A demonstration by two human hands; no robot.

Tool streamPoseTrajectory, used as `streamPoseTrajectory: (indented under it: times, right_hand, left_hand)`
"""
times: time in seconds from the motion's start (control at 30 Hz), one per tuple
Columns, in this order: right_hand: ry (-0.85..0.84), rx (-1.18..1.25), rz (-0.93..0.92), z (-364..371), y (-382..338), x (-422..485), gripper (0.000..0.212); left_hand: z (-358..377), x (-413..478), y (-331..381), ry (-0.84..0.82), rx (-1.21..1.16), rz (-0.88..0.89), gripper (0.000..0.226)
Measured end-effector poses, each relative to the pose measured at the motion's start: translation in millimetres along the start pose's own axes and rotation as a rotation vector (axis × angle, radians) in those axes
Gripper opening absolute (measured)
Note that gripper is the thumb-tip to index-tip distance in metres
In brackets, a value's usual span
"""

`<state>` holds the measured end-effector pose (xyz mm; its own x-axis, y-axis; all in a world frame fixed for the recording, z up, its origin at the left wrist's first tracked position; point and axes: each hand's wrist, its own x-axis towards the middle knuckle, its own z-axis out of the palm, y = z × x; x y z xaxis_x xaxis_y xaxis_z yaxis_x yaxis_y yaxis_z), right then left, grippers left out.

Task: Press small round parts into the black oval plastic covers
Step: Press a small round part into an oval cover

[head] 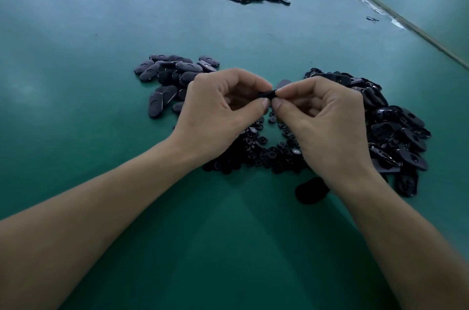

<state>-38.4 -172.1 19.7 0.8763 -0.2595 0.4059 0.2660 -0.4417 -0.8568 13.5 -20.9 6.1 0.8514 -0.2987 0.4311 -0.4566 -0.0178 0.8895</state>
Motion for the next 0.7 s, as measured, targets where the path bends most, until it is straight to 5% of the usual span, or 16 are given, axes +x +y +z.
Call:
streamPoseTrajectory:
  times: [0.7]
  right_hand:
    - [-0.038,0.061,0.004,7.9,3.8,-2.2,0.019]
  left_hand:
    - [-0.8,3.3,-1.4,0.066,0.087,0.023,0.025]
